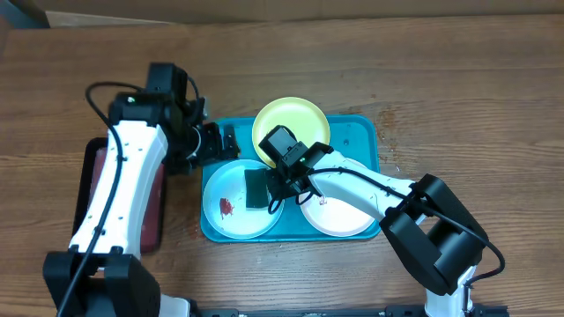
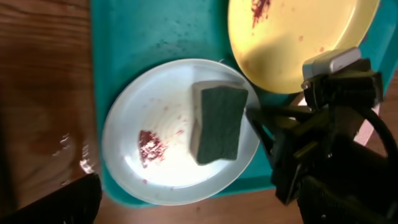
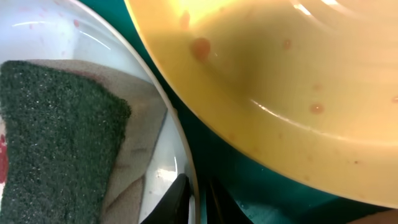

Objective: Clean dirty plates on tray and stack at the side

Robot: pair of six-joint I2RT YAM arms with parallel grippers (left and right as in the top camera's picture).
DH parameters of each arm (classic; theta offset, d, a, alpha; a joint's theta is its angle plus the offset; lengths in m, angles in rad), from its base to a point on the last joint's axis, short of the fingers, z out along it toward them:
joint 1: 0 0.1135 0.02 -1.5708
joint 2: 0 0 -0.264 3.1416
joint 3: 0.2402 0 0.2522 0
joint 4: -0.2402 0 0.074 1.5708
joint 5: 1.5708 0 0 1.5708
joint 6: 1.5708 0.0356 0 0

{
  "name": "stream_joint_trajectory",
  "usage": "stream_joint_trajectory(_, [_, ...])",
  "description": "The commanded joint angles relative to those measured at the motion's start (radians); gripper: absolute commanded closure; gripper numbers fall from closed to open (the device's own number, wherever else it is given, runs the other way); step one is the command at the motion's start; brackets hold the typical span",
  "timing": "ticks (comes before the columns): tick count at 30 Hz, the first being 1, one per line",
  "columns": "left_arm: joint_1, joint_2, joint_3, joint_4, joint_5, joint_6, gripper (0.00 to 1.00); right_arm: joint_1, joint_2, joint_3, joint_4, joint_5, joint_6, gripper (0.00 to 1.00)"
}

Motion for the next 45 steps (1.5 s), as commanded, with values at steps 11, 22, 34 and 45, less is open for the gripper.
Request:
stream_joint_trajectory(11, [-0.008, 0.092, -0.264, 0.204, 0.111, 0.031, 0.09, -0.002, 0.012, -0.004, 0.008, -0.009, 0.000, 0.88])
stream_joint_trajectory(22, [-0.055, 0.207, -0.266, 0.252, 0.198, 0.124, 0.09, -0.002, 0.012, -0.004, 0.007, -0.016, 0.000, 0.85])
stream_joint_trajectory(34, [-0.116, 0.217, -0.266, 0.310, 0.101, 0.028, 0.23, -0.002, 0.012, -0.004, 0.003, -0.016, 0.000, 0.85])
stream_joint_trajectory(45, [-0.161, 0.217, -0.266, 0.336, 0.064, -0.020, 0.26, -0.002, 0.012, -0.004, 0.007, -0.016, 0.000, 0.85])
